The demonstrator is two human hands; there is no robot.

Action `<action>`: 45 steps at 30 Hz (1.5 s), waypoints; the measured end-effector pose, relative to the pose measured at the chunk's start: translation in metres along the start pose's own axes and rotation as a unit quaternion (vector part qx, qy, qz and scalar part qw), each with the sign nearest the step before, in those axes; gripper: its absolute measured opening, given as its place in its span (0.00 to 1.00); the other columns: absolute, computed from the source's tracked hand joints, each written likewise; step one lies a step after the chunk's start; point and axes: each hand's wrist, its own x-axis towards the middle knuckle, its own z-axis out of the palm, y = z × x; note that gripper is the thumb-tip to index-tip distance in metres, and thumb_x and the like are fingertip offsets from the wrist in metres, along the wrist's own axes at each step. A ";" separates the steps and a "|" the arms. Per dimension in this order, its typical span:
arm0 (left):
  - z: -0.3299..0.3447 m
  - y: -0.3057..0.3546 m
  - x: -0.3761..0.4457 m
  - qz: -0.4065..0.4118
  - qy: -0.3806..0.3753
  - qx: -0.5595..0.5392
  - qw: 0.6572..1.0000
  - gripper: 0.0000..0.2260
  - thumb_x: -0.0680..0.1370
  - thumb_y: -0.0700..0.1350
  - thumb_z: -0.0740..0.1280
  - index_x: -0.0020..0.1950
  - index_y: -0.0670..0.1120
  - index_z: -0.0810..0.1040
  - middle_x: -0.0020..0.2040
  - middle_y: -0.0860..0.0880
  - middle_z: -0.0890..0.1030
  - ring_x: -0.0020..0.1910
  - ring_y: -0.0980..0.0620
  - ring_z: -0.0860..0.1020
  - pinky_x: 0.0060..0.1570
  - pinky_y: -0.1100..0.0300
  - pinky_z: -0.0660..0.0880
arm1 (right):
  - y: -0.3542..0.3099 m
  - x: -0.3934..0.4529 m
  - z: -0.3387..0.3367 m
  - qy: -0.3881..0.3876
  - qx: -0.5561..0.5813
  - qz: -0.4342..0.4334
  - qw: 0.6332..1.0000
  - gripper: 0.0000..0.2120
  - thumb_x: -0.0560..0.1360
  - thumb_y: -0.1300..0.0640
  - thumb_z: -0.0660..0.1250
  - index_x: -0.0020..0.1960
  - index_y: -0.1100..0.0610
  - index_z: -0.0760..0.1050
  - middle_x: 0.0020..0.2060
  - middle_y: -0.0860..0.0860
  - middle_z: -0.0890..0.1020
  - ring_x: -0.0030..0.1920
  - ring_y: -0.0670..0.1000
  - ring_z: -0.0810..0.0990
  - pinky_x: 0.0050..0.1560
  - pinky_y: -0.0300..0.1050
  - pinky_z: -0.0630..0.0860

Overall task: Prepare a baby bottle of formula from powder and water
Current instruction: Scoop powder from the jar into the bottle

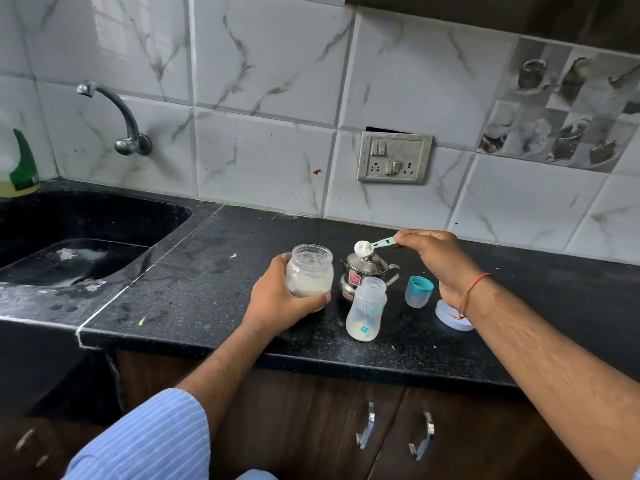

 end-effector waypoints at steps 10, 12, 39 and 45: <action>0.013 0.025 -0.038 0.233 0.120 0.000 0.965 0.43 0.74 0.62 0.77 0.85 0.54 0.63 0.77 0.60 0.70 0.72 0.56 0.69 0.74 0.50 0.67 | 0.027 -0.023 -0.027 0.030 -0.007 -0.007 1.000 0.03 0.79 0.61 0.73 0.49 0.57 0.86 0.57 0.55 0.86 0.55 0.49 0.82 0.49 0.35 0.73; 0.023 0.031 -0.044 0.227 0.077 -0.029 0.970 0.43 0.74 0.58 0.82 0.84 0.53 0.65 0.73 0.62 0.73 0.61 0.56 0.76 0.65 0.54 0.76 | 0.029 -0.025 -0.026 0.030 -0.012 -0.012 0.999 0.03 0.79 0.61 0.74 0.48 0.56 0.86 0.58 0.55 0.86 0.60 0.53 0.83 0.50 0.36 0.75; 0.057 0.031 -0.023 0.090 -0.178 0.035 0.979 0.23 0.75 0.61 0.82 0.64 0.51 0.82 0.50 0.58 0.85 0.45 0.63 0.81 0.46 0.62 0.75 | 0.022 -0.048 -0.028 -0.007 -0.485 -0.484 0.729 0.06 0.80 0.49 0.72 0.51 0.50 0.86 0.50 0.43 0.83 0.56 0.51 0.78 0.52 0.55 0.75; 0.057 0.030 -0.024 0.093 -0.182 0.027 0.978 0.24 0.75 0.60 0.82 0.66 0.51 0.82 0.53 0.59 0.86 0.51 0.63 0.83 0.53 0.59 0.80 | 0.024 -0.049 -0.029 -0.003 -0.486 -0.506 0.713 0.07 0.81 0.49 0.70 0.52 0.50 0.85 0.46 0.43 0.84 0.50 0.52 0.79 0.47 0.53 0.73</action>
